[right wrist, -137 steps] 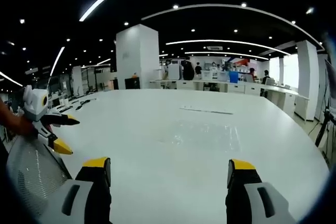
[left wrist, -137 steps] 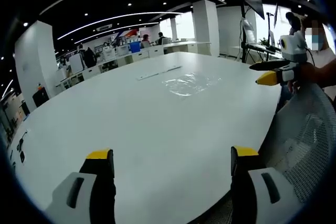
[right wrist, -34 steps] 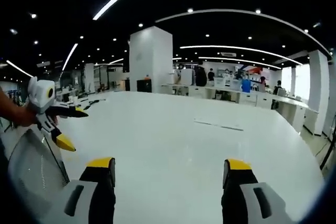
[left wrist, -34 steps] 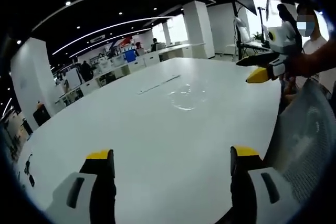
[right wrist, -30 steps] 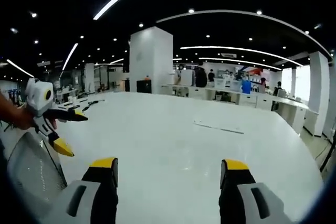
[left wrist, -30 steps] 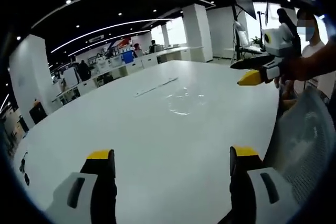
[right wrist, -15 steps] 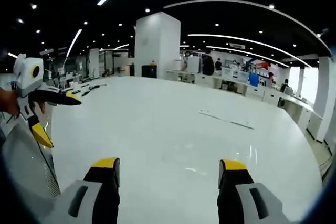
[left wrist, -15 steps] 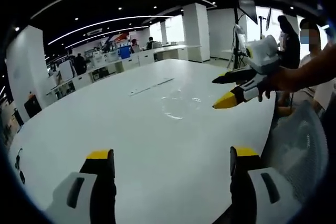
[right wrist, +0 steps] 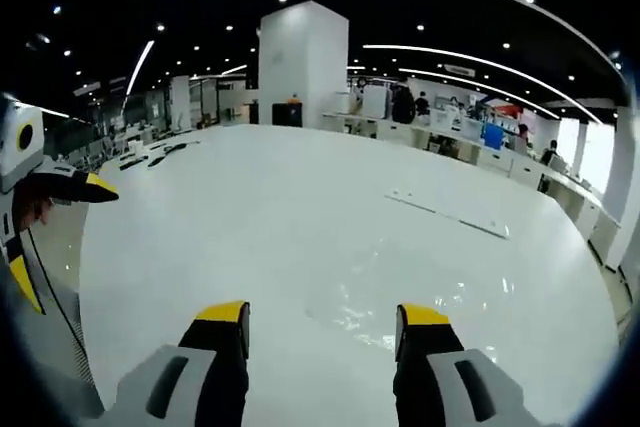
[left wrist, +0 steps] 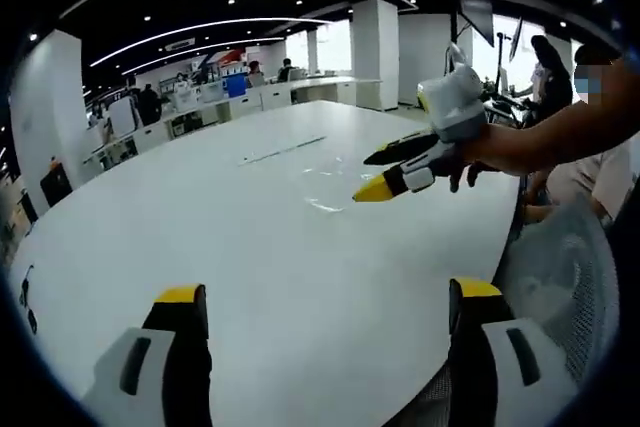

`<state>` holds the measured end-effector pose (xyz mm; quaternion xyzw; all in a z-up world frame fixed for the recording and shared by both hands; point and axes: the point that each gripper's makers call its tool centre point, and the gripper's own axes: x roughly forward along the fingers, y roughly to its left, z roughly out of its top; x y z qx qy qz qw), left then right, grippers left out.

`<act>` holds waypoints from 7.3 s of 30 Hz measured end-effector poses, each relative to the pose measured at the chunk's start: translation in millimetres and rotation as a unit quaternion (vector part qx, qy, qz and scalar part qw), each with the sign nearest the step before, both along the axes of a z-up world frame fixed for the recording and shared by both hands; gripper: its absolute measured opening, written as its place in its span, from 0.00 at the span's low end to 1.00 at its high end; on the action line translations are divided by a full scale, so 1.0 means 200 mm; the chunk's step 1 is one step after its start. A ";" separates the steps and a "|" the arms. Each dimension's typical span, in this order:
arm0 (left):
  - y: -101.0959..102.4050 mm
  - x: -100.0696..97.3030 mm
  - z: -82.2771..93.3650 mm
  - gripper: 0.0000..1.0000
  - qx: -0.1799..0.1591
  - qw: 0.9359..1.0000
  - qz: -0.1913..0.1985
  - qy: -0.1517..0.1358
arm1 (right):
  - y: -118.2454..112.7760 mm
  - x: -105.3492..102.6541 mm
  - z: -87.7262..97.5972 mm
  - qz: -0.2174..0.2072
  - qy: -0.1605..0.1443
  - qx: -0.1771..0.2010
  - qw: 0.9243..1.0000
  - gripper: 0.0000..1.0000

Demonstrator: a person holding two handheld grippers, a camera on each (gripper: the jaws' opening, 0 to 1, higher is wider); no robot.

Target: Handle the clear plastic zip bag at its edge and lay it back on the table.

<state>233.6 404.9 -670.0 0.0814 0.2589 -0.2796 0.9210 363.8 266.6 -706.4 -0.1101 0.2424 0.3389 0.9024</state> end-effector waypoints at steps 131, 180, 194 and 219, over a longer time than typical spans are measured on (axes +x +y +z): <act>-0.11 0.06 -0.13 0.70 0.061 0.991 -0.113 0.020 | 0.03 -0.65 0.09 0.376 0.085 -0.090 0.918 0.00; -0.25 -0.05 -0.16 0.01 0.166 0.948 -0.272 0.006 | -0.05 -0.72 0.22 0.419 0.033 -0.079 0.904 0.06; -0.34 -0.05 -0.12 0.01 0.157 0.947 -0.281 0.006 | 0.19 -0.78 0.29 0.431 0.004 -0.060 0.900 0.11; -0.40 -0.07 -0.10 0.01 0.159 0.942 -0.295 -0.011 | 0.33 -0.78 0.14 0.430 0.011 -0.090 0.898 0.00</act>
